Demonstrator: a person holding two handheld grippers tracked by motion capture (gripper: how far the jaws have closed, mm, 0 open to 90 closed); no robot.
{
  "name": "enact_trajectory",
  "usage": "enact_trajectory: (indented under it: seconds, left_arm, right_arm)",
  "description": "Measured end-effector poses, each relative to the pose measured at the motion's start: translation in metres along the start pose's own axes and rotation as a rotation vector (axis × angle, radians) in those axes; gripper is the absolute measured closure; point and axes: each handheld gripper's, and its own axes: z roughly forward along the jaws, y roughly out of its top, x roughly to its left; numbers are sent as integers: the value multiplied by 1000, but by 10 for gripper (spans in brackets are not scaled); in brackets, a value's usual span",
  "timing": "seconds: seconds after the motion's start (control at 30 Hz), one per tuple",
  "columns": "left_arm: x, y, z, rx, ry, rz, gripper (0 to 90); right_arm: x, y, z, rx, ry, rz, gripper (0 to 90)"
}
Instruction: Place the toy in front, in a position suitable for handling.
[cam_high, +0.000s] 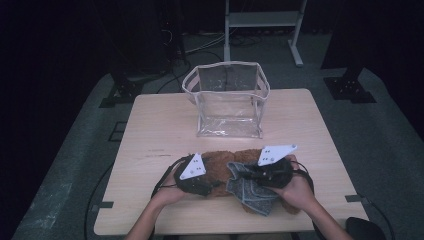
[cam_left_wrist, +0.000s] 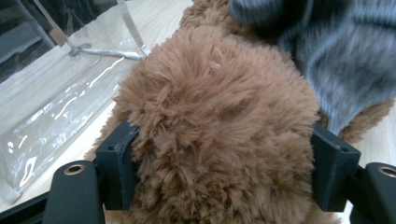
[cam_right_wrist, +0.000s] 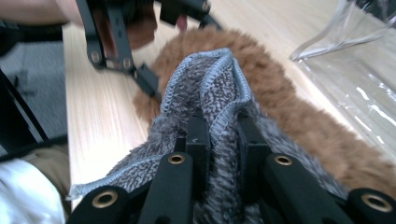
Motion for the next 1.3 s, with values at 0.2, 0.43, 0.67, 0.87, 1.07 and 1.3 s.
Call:
enact_trajectory:
  seconds: [0.2,0.43,0.67,0.87,1.07,1.3]
  left_arm:
    - [2,1,-2,-4,14,-29,222]
    - [3,2,1,-8,10,-43,227]
    - [-2,4,4,-11,9,3,236]
    - [2,0,2,-19,5,-10,238]
    - [2,0,2,-16,6,0,239]
    - [3,0,-1,-5,6,22,251]
  right_arm:
    - [6,-18,-15,56,-36,-36,778]
    - [2,-31,-52,21,-61,33,773]
    - [-1,8,-19,0,-40,-19,773]
    - [0,4,0,26,-31,-60,773]
    - [-5,-38,-41,-10,-52,9,775]
    - [-15,-91,-74,30,-106,118,772]
